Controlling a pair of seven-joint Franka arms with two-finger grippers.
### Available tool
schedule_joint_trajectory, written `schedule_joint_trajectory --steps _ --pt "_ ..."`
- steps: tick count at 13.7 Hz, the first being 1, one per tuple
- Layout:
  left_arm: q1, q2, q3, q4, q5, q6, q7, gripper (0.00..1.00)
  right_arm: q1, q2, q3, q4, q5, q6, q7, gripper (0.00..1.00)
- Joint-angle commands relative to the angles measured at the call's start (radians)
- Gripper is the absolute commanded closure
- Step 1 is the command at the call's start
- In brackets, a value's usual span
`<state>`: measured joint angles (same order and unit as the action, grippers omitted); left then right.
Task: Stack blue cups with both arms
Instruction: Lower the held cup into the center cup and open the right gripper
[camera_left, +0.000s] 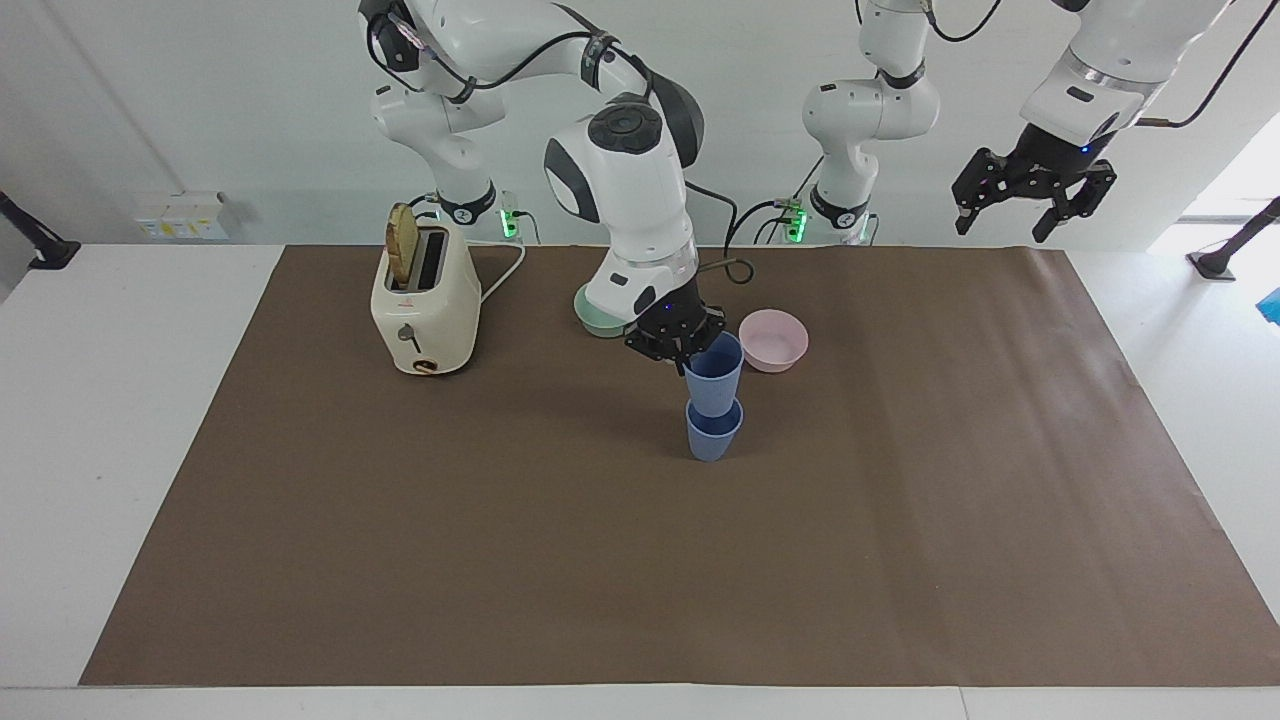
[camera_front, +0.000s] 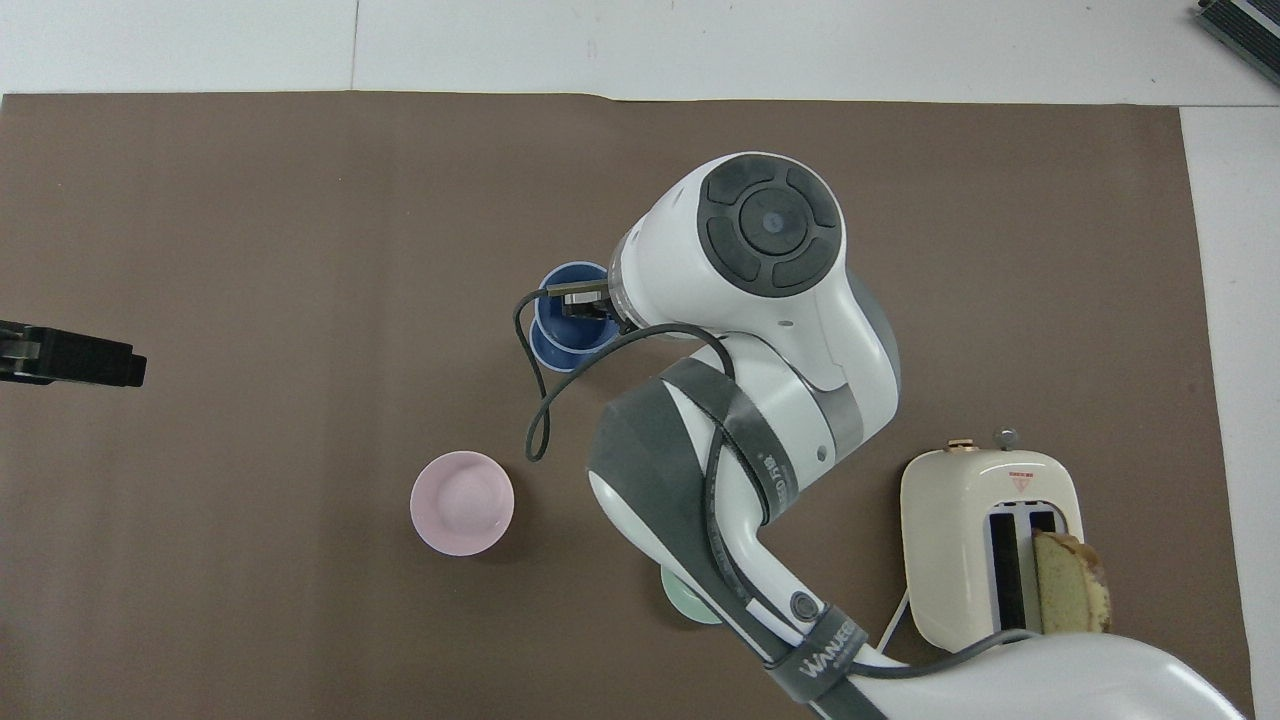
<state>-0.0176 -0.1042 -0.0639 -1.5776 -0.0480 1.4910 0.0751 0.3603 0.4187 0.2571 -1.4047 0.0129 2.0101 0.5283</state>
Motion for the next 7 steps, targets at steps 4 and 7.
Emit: schedule_joint_trajectory --steps 4,7 --pt "0.002 -0.017 0.001 -0.013 -0.012 -0.017 0.0 0.0 0.021 0.052 0.005 -0.004 -0.002 0.028 0.015 1.0" --pt "0.002 -0.023 -0.001 -0.024 -0.012 -0.017 0.0 0.0 0.026 0.063 0.004 -0.004 -0.002 0.035 0.015 1.0"
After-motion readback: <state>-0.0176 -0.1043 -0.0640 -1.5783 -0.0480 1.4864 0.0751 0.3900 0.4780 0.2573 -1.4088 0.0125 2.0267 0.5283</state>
